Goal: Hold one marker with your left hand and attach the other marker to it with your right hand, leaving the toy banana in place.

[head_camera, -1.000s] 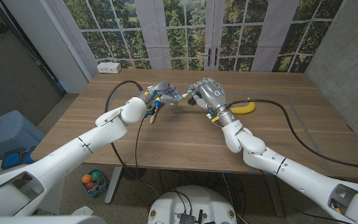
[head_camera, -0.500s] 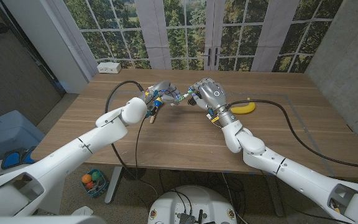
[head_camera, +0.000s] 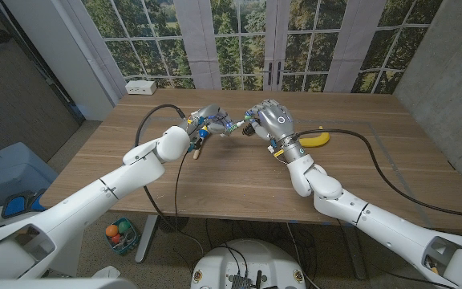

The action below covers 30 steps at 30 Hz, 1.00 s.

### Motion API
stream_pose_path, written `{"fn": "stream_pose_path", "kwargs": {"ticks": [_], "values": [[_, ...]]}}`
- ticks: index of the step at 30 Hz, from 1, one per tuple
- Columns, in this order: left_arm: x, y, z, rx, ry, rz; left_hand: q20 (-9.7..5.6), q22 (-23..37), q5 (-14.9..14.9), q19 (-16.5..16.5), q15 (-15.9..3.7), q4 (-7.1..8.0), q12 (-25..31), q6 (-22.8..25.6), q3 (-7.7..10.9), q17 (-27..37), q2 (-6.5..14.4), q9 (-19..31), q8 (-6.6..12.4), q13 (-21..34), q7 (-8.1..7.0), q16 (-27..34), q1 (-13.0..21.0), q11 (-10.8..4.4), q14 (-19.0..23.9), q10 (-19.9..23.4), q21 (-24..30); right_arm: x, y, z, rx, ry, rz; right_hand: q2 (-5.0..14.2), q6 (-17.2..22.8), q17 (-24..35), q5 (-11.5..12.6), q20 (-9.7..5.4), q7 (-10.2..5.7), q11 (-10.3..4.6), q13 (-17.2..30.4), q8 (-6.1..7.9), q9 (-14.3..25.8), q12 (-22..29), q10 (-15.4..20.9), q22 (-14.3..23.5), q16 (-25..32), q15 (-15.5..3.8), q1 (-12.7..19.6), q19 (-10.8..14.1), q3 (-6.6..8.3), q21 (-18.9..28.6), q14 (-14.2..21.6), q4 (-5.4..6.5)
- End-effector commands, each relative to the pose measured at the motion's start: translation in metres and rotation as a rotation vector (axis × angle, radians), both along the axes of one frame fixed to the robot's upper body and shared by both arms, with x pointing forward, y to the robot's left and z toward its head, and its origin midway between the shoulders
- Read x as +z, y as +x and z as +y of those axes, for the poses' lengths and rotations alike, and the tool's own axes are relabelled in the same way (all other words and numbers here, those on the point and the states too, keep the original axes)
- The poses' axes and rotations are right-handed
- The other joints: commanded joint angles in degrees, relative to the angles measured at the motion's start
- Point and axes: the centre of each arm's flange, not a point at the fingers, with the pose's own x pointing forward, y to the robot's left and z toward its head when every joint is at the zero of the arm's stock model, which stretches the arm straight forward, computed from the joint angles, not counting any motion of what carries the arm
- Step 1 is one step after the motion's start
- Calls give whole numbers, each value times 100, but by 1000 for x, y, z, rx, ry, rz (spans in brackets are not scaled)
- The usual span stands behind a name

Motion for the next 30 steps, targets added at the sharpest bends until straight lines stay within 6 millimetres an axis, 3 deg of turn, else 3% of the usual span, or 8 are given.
{"fn": "stream_pose_path", "kwargs": {"ticks": [1,30], "values": [[1,-2,0,7,3,-7,-526,-8,10,-12,-1050,477,18,212,532,17,41,48,42,25,-202,-20,29,-709,739,752,42,2,-7,-8,-1,14,-21,49,430,23,15,-169,-295,-155,0,32,28,29,215,-4,-42,-994,86,-44,2,39,53,3],[2,-3,-2,3,-8,-16,-528,-11,4,-16,-1050,481,-36,227,565,58,32,72,5,58,-192,-97,16,-712,784,775,60,-8,-4,0,30,-17,6,18,479,77,0,-173,-347,-160,6,55,13,-22,268,-16,-145,-989,77,-77,-17,126,71,12]]}}
